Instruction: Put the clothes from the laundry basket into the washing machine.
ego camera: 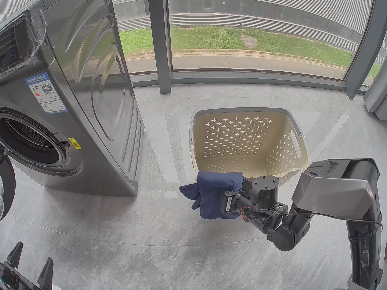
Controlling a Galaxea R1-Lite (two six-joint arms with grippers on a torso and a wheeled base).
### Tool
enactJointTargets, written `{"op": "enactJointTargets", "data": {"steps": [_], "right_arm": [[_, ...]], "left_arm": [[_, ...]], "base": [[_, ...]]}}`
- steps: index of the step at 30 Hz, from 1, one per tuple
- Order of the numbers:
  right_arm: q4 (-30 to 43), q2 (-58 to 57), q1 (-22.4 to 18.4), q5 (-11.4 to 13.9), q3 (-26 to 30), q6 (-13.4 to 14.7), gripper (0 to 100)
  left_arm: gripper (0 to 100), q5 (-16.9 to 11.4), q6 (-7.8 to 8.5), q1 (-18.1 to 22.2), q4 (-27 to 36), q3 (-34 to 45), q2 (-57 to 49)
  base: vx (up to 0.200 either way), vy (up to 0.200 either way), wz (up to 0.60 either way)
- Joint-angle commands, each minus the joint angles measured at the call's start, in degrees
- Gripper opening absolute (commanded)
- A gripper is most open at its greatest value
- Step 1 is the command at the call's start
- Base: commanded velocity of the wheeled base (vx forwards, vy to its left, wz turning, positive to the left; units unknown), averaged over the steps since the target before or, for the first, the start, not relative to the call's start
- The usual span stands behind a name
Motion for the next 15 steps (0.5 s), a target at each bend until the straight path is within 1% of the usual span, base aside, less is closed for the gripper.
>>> {"op": "enactJointTargets", "data": {"steps": [1, 6, 9, 10, 11, 13, 15], "right_arm": [[-1.42, -2.72, 0.44, 0.07, 3.73, 0.01, 0], [-3.09, -11.25, 1.41, -0.01, 9.97, -0.08, 0], [-3.09, -18.46, 2.02, -0.01, 12.69, -0.08, 0], [-3.09, -18.46, 2.02, -0.01, 12.69, -0.08, 0], [-3.09, -23.38, 2.46, 0.51, 14.01, -0.16, 0], [-3.00, -28.21, 2.99, 1.04, 15.51, -0.16, 0], [-3.09, -32.61, 3.16, 2.27, 17.00, -0.08, 0]], "left_arm": [[100, 0.09, -0.22, 0.00, -0.01, 0.92, -0.93], [100, 0.09, -0.22, 0.00, -0.01, 0.92, -0.93], [100, 0.09, -0.22, 0.00, -0.01, 0.92, -0.93], [100, 0.09, -0.22, 0.00, -0.01, 0.92, -0.93], [100, 0.09, -0.22, 0.00, -0.01, 0.92, -0.93], [100, 0.09, -0.22, 0.00, -0.01, 0.92, -0.93], [100, 0.09, -0.22, 0.00, -0.01, 0.92, -0.93]], "base": [[0.000, 0.000, 0.00], [0.000, 0.000, 0.00], [0.000, 0.000, 0.00], [0.000, 0.000, 0.00], [0.000, 0.000, 0.00], [0.000, 0.000, 0.00], [0.000, 0.000, 0.00]]}}
